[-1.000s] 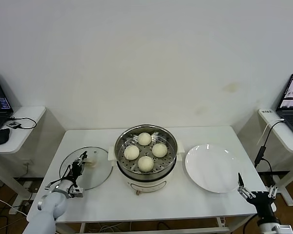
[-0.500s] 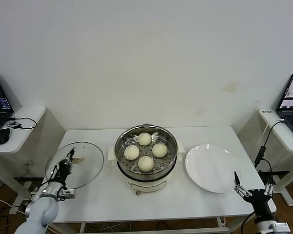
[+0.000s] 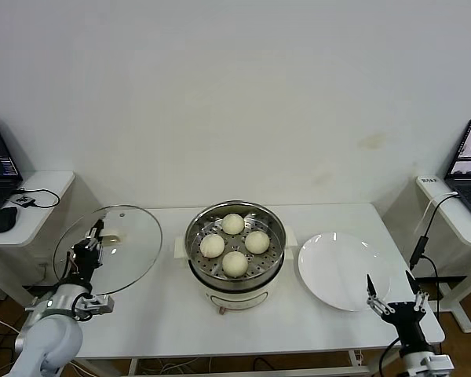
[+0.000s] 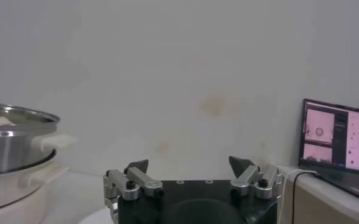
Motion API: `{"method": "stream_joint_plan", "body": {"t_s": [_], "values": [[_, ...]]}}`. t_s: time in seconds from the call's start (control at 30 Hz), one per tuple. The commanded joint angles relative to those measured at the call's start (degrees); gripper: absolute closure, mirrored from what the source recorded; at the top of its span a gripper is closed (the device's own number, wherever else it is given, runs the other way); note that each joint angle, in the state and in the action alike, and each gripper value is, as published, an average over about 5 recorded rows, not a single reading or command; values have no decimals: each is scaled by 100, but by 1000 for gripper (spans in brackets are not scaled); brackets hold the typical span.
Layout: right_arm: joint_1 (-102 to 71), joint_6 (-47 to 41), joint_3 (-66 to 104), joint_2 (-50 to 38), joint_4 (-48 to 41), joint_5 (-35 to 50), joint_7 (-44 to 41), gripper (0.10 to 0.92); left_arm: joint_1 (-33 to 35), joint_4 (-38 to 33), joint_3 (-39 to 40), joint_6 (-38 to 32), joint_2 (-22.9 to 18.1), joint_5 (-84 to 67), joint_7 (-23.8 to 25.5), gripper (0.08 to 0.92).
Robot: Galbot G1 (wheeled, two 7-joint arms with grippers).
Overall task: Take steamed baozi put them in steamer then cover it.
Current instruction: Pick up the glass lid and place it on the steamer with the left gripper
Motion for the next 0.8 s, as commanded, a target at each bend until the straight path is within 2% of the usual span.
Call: {"method": "stream_joint_plan", "body": {"t_s": [0.03, 0.2, 0.47, 0.8], "values": [[8, 17, -94, 190, 7, -602, 119, 202, -326, -1302, 1474, 1283, 565, -1005, 399, 860], [-32, 83, -159, 466, -35, -1169, 187, 203, -1024, -927, 2337, 1604, 419, -741, 515, 860], [28, 95, -400, 731, -156, -1604, 210, 203, -1899, -416, 2880, 1729, -594, 831, 1110, 860], [140, 166, -561, 781, -362, -1824, 238, 203, -2179, -178, 3221, 1766, -1570, 2295, 1771, 860]]}}
